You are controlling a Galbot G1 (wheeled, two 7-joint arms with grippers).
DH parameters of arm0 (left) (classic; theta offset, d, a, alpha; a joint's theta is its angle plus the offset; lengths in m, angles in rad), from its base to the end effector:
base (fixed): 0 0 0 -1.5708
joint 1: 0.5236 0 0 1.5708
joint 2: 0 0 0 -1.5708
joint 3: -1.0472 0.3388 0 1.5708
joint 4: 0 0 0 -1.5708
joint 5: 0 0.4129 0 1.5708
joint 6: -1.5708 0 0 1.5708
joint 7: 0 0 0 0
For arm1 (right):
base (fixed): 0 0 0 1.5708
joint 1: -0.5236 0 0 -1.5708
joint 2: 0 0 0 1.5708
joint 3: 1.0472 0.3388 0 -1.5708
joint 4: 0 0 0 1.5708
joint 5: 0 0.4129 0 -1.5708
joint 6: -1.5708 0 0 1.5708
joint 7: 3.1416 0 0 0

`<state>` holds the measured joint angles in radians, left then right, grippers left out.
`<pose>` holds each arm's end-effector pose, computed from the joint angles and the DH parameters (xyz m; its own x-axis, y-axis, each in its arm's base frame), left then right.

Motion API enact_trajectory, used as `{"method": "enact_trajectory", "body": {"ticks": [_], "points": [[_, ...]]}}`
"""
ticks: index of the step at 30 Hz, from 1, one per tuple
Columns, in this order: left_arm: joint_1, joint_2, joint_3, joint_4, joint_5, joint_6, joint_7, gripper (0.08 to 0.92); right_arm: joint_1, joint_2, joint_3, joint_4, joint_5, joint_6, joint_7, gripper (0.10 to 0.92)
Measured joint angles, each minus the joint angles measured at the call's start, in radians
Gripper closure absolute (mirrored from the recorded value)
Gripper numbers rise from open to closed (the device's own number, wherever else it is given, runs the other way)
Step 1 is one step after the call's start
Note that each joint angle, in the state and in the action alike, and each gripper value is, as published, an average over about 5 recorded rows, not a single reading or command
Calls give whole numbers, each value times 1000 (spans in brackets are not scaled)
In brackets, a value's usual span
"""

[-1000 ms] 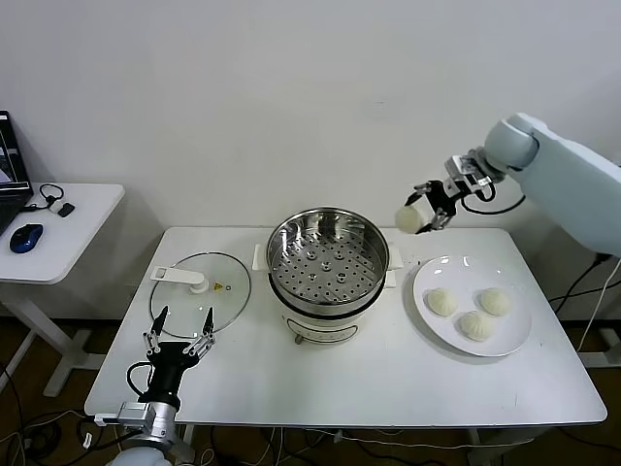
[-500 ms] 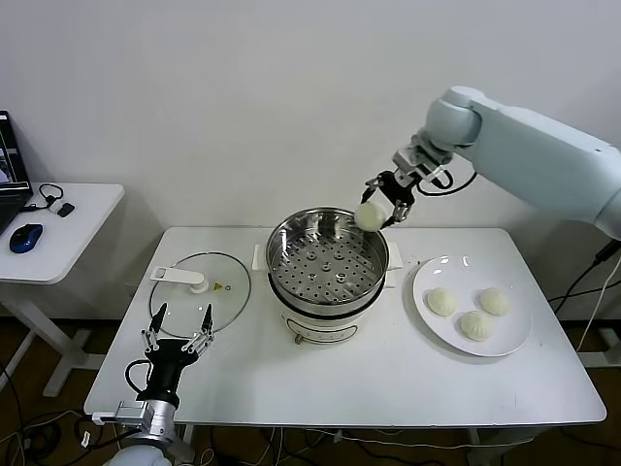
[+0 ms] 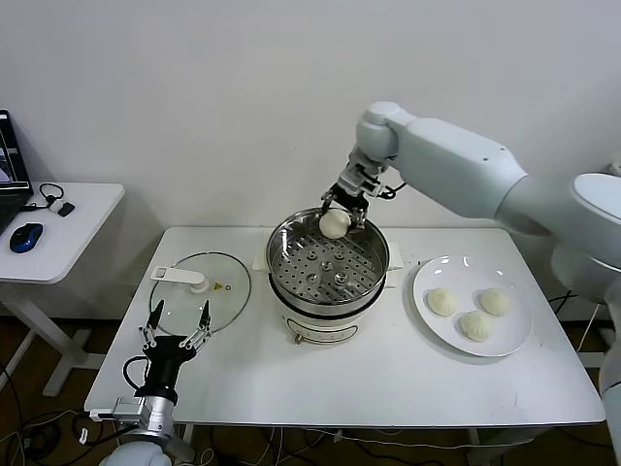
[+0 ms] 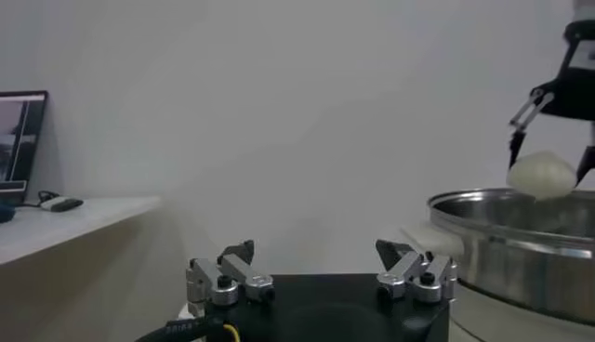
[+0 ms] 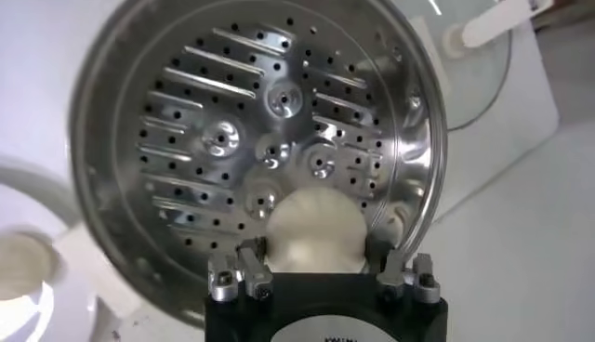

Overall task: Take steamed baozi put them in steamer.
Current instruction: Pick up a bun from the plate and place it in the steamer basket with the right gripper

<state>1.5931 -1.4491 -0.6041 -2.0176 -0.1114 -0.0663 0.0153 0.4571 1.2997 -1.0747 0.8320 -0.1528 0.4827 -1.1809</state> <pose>0.2364 0.0492 -0.3257 -0.9996 -0.0020 0.0270 -0.0011 0.9994 0.0343 0.6740 0.1288 -0.0533 -0.1967 -0.1825 0.9633 -0.4574 -0.8520 -0.2548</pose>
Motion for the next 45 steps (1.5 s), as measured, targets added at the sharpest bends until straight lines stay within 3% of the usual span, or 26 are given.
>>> {"method": "enact_trajectory", "body": {"ticks": [10, 24, 28, 33, 39, 45], "points": [[15, 14, -13, 6, -14, -8, -4, 177, -74, 75, 86, -97, -177, 100, 17, 338], [5, 15, -21, 5, -24, -2, -5, 177, -135, 123, 153, -161, -302, 160, 34, 336], [-2, 18, -28, 5, -31, 3, -5, 177, -146, 128, 166, -172, -323, 171, 41, 289], [-4, 20, -30, 6, -35, 4, -5, 177, -150, 130, 177, -177, -334, 181, 42, 208], [-3, 20, -28, 8, -36, 4, -5, 177, -138, 117, 172, -164, -315, 180, 28, 203], [1, 19, -26, 7, -41, 4, -6, 177, -81, 61, 112, -80, -195, 136, 1, 203]]}}
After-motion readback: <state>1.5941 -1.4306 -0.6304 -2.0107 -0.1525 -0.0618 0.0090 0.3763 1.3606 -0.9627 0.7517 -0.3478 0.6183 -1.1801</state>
